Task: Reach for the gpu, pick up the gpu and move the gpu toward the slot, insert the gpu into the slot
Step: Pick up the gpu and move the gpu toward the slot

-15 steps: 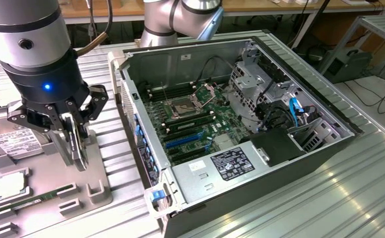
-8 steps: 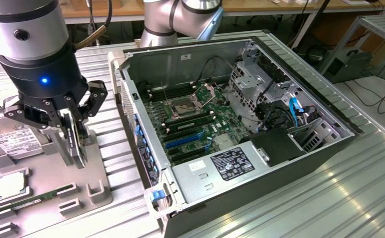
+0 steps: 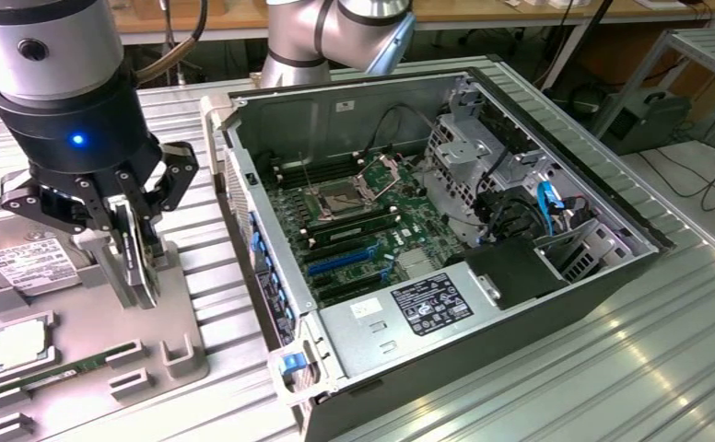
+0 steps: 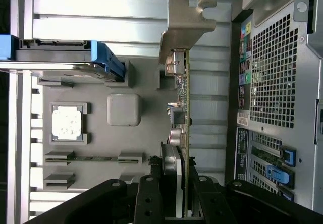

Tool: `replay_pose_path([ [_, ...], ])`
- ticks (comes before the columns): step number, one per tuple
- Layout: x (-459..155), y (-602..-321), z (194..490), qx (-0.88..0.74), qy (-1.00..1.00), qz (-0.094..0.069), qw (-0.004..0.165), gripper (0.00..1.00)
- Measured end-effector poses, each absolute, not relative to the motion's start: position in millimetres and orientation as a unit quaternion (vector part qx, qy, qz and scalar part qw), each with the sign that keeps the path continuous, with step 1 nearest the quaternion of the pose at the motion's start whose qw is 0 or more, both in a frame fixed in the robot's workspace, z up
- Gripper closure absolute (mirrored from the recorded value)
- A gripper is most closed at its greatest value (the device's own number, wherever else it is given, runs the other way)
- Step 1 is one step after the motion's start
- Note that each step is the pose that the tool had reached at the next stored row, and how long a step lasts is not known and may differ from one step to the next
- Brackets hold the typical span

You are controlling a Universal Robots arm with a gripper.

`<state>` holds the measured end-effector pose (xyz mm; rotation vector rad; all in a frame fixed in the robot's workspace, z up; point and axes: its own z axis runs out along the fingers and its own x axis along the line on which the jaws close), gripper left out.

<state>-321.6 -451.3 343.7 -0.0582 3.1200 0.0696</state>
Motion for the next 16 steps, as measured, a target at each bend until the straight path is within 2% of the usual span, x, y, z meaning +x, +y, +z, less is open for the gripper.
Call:
replay_pose_path([
  [12, -321.6, -451.3, 352.6, -0.019, 1.0, 0.022, 0.01, 0.72],
  [16, -321.6, -451.3, 385.0, -0.019, 1.0, 0.022, 0.01, 0.72],
])
